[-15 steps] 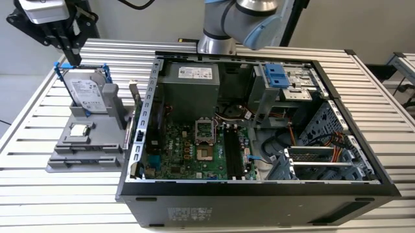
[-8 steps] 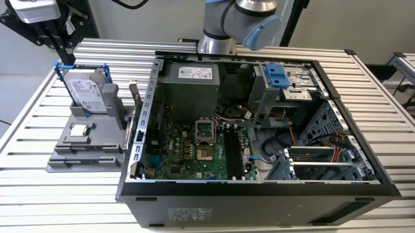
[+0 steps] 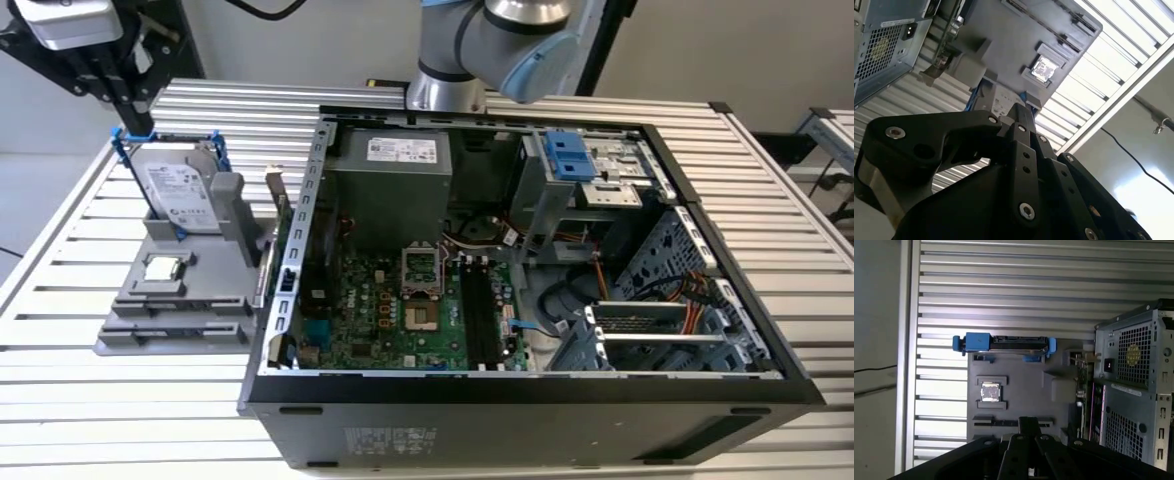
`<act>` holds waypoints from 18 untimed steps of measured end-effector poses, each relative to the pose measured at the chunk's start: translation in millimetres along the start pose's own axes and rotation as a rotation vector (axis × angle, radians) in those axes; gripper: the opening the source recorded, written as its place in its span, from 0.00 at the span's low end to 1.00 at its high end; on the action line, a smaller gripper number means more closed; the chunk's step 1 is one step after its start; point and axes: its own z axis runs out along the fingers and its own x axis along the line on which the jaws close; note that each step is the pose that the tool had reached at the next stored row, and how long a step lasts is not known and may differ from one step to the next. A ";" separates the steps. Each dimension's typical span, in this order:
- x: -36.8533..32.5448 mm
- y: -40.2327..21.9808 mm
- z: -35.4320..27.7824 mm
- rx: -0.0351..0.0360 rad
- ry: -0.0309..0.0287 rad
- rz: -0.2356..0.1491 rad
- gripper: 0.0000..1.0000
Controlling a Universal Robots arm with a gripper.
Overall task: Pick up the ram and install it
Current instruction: 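Reach for the ram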
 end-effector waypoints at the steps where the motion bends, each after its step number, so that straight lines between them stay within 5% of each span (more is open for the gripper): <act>1: 0.0 -1.0 0.0 0.0000 0.0000 0.000 0.00; 18: 0.5 -14.3 -0.6 0.0000 0.0000 0.000 0.00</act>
